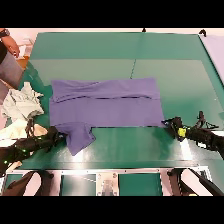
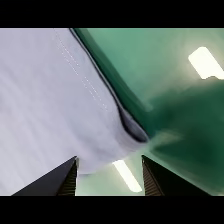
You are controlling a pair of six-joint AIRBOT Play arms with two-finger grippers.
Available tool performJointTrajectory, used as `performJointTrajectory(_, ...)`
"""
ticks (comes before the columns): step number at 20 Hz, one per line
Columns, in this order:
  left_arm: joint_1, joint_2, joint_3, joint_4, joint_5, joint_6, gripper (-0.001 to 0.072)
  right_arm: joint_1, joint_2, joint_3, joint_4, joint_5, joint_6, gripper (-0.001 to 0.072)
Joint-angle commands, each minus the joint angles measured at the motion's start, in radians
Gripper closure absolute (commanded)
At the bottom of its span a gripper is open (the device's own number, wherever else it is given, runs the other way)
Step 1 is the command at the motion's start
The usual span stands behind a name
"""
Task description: Fold the shirts.
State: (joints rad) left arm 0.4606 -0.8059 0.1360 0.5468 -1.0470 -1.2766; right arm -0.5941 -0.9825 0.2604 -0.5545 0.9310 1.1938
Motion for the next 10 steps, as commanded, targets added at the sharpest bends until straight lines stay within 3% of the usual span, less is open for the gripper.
performJointTrajectory(1,-0.001,0.001,-0.001,-0.021,-0.008,0.031,0.0683,0.002,0.000,-0.060,0.056,-0.085,0.002,0.0235)
performJointTrajectory(9,-0.001,0.001,-0.001,-0.085,-0.004,0.081,0.0683,0.267,0.000,-0.072,0.256,-0.299,0.002,0.0239)
performJointTrajectory(10,-0.001,0.001,-0.001,-0.085,-0.005,0.082,0.0683,0.286,0.000,-0.072,0.254,-0.301,0.002,0.0281)
